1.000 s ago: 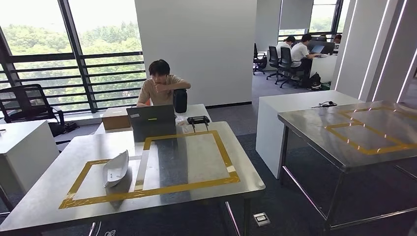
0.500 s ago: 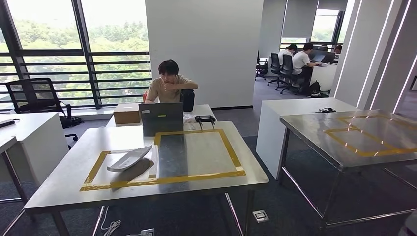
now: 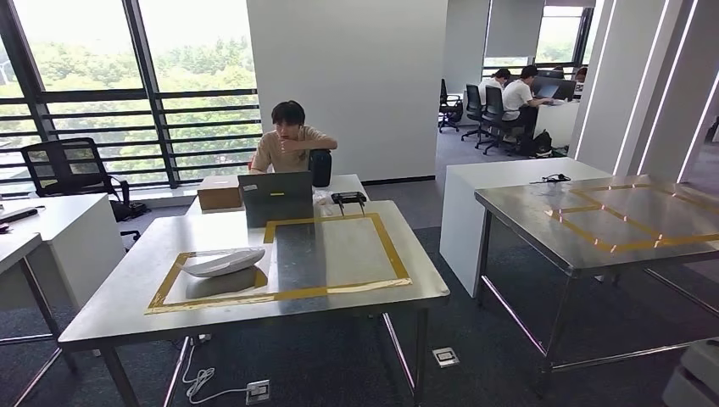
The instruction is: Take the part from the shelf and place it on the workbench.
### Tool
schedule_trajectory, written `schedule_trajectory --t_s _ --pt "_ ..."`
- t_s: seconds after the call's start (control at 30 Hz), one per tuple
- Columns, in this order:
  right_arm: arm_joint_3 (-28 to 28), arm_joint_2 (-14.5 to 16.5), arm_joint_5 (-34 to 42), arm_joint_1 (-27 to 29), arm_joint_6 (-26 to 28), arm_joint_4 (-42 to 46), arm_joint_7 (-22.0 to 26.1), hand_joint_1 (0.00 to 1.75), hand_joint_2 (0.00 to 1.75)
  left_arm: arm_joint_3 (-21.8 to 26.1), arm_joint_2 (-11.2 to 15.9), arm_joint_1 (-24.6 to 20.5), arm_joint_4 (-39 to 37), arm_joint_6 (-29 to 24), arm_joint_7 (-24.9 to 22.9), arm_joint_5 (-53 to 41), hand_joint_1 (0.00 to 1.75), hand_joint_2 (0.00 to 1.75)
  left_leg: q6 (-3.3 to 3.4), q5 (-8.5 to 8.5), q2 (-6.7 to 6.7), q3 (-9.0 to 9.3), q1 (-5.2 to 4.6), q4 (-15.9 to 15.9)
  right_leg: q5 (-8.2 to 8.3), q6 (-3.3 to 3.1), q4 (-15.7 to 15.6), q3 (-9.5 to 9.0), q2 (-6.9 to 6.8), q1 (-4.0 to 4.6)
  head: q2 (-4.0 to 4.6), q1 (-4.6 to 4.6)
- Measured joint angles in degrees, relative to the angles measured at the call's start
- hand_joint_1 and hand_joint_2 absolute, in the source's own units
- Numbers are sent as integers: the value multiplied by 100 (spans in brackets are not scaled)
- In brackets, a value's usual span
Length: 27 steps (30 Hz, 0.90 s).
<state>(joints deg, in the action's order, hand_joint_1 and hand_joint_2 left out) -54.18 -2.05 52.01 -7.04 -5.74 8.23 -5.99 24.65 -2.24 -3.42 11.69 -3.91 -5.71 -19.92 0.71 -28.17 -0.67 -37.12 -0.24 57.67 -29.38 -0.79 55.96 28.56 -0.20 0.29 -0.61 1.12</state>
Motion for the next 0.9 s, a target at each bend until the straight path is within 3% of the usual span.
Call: schedule_trajectory --t_s 0.03,0.07,0.13,0.17,0.2,0.3,0.4,0.73,0.87,0.9 --pt "0 0 29 7 35 -1 -82 0 175 -52 -5 -51 -10 69 -5 -96 0 175 23 123 3 0 0 -30 35 -11 7 25 -4 5 0 0" --pt "0 0 56 16 63 -1 -154 0 175 -104 -15 -114 -20 129 -26 -170 0 175 27 387 6 -1 6 -83 56 -26 25 51 -10 16 0 -1" --pt "0 -1 97 26 97 -2 -242 0 175 -182 -43 -254 -35 220 -83 -228 0 175 -69 798 16 -23 24 -173 75 -39 68 108 -25 33 -1 -1" --pt "0 -2 116 29 102 -2 -266 0 175 -209 -60 -316 -41 268 -97 -234 0 175 -112 902 19 -38 30 -196 78 -43 85 133 -29 37 -1 -1" --pt "0 -2 144 32 103 -2 -283 0 175 -228 -78 -367 -48 345 -101 -220 0 131 -148 884 20 -51 33 -193 82 -47 92 151 -32 37 -2 -2" --pt "2 -2 279 72 127 -2 -190 0 175 -246 -155 -465 -66 741 -85 -123 0 0 -148 922 14 -75 32 -192 86 -50 98 174 -32 34 -2 -2" --pt "20 2 409 118 200 -2 -16 0 175 -241 -232 -507 -73 979 -15 19 0 0 -141 913 14 -90 28 -187 85 -48 98 184 -32 31 -2 -2" --pt "28 38 433 210 397 -2 -221 0 175 32 -266 -371 -107 688 178 391 0 0 -125 899 14 -105 17 -175 78 -35 98 192 -34 16 -2 -3" --pt "28 42 435 209 400 -2 -252 0 0 59 -264 -365 -108 655 171 400 0 0 -124 899 16 -106 15 -175 77 -32 98 191 -38 13 -2 -3" --pt "28 44 436 210 407 -2 -273 0 0 73 -263 -364 -109 626 162 410 0 0 -123 899 16 -106 13 -175 77 -32 98 191 -38 13 -2 -3"
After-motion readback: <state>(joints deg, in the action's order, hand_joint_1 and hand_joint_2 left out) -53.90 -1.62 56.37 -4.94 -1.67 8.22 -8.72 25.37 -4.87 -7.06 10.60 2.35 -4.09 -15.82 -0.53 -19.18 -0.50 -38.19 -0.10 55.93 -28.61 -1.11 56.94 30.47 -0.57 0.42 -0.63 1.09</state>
